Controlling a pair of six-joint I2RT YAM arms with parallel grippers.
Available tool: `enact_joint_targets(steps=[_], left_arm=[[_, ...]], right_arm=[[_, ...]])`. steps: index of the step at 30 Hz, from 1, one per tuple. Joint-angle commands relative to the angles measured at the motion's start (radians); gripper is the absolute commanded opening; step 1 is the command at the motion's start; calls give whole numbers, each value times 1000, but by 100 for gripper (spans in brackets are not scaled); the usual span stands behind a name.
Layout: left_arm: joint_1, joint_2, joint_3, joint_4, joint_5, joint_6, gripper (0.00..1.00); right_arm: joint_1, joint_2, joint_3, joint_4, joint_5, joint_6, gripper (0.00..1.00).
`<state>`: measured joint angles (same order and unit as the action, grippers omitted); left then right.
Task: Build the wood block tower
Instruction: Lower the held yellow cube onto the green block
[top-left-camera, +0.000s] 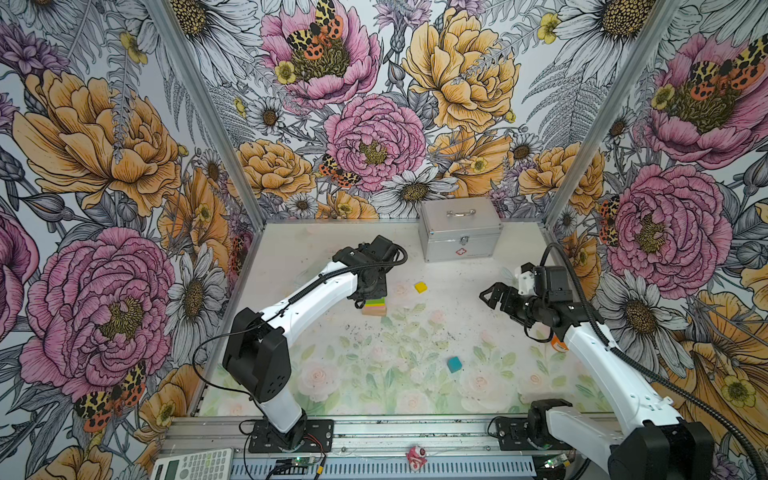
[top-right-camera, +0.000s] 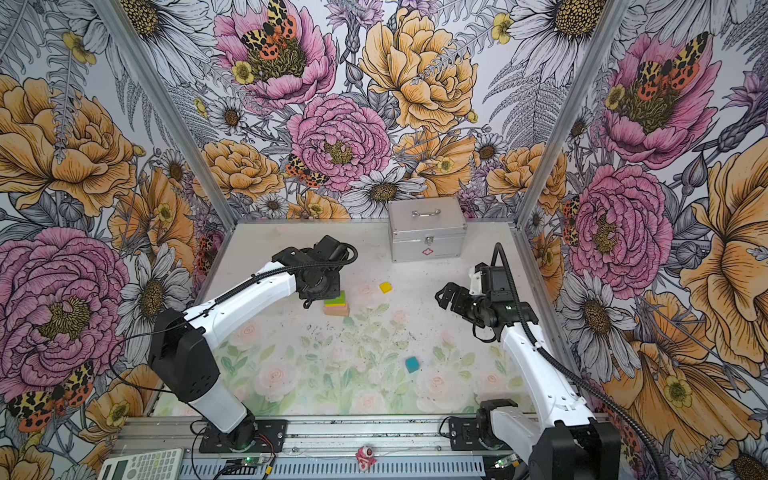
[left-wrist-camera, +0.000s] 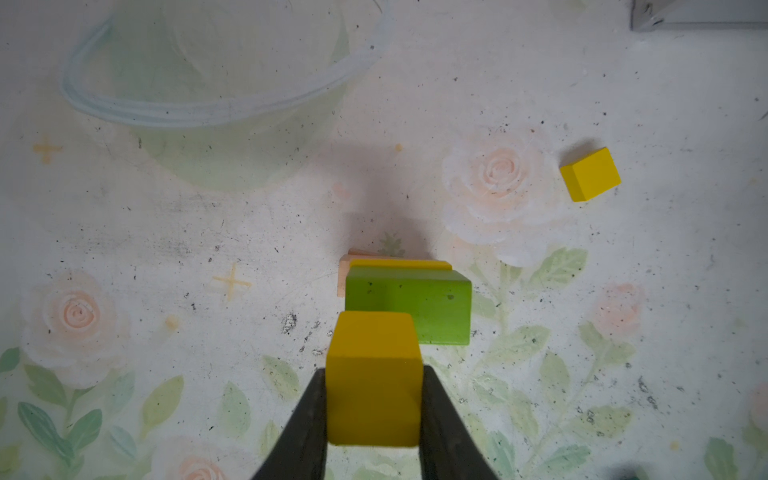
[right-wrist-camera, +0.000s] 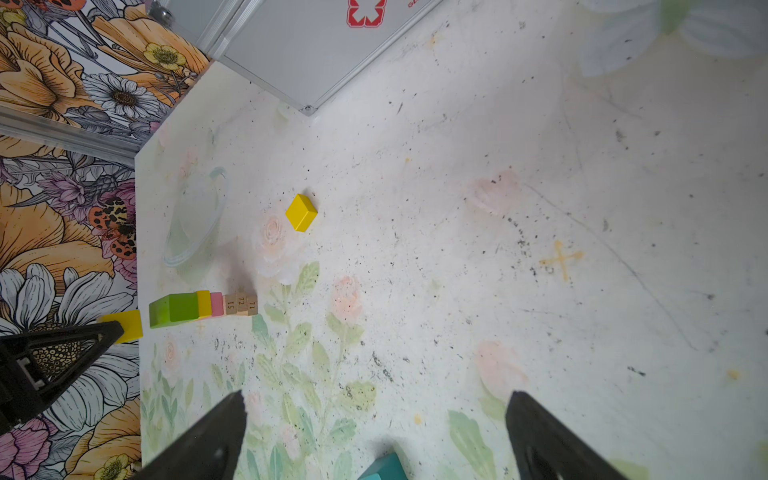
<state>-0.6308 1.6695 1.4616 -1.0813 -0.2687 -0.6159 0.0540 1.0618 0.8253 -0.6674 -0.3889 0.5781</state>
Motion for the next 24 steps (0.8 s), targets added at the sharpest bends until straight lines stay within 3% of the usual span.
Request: enact_joint_targets(steps=[1,24], left_arm=[[-7,16,31,2,13,-13,32],[-8,50,60,1,15,13,32]], right_arm=[[5,-10,8,20,9,-24,100],[-10,-22,6,10,5,-33,100]])
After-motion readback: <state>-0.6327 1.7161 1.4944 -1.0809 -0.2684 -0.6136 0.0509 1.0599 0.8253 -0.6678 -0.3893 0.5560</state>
